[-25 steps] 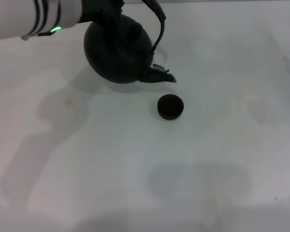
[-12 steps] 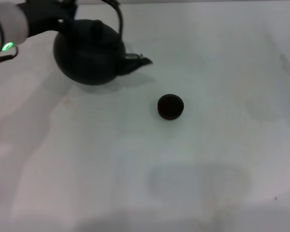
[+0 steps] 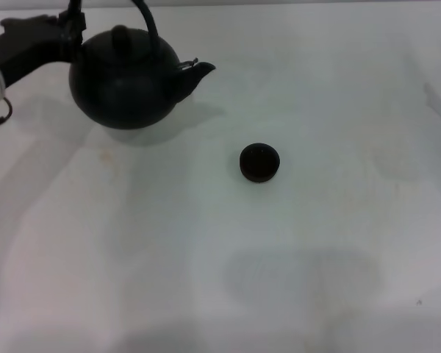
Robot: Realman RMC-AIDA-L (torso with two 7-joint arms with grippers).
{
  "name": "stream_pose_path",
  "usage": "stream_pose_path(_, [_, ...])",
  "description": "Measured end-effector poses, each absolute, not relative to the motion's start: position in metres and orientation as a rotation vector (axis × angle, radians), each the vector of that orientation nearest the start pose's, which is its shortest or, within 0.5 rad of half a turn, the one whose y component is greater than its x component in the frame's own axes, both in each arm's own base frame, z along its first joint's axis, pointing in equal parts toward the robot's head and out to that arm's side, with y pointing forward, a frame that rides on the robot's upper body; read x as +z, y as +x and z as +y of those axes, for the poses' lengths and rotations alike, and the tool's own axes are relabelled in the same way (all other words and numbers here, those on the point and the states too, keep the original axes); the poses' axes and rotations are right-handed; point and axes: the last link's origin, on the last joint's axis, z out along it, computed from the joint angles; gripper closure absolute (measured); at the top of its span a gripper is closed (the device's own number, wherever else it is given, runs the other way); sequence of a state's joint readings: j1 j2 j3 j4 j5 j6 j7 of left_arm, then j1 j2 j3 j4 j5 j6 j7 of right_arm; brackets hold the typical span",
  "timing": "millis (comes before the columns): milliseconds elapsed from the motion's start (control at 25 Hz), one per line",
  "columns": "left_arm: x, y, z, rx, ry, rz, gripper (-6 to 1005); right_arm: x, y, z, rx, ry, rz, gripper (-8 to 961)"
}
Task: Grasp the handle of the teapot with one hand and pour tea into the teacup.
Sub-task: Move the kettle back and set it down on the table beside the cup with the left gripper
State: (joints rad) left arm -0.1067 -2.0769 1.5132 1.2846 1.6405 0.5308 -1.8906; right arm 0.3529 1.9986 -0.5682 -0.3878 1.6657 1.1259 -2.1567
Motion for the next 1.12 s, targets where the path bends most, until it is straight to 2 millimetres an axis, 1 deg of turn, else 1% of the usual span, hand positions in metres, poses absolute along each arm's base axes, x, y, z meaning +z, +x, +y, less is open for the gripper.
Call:
stream_pose_path(200, [0.010,-0.270,0.339,-0.540,-2.022,-0.809,897,0.057,0.384,0.323,0.621,-1.887,0.779,108])
stream_pose_path(280, [0.009,-0.272,0.338,-0.543,-2.024,-0.805,897,0.059,0.385,0.323,0.611,-1.884,0.781,109])
stream_pose_path(320, [0.006,-0.284,0.328,-0.621,-2.010,-0.798,898,0.060,0.386,0.323,0.608,-1.883,0.780,109])
stream_pose_path(480, [0.005,-0.295,0.315,-0.721,-1.982,-0.758,898,0.061,0.386,0.324,0.605,-1.883,0.778,109])
stream_pose_path(560, [0.003,-0.301,0.309,-0.736,-1.975,-0.755,898,0.063,0.386,0.325,0.606,-1.883,0.774,109])
stream_pose_path(840, [-0.001,-0.319,0.294,-0.684,-1.962,-0.777,899,0.065,0.386,0.326,0.605,-1.885,0.784,109])
stream_pose_path(960, [0.001,-0.329,0.290,-0.651,-1.943,-0.776,899,0.065,0.387,0.326,0.600,-1.882,0.793,108])
stream_pose_path(1120, [0.001,-0.333,0.288,-0.638,-1.934,-0.762,899,0.064,0.386,0.328,0.599,-1.888,0.791,108])
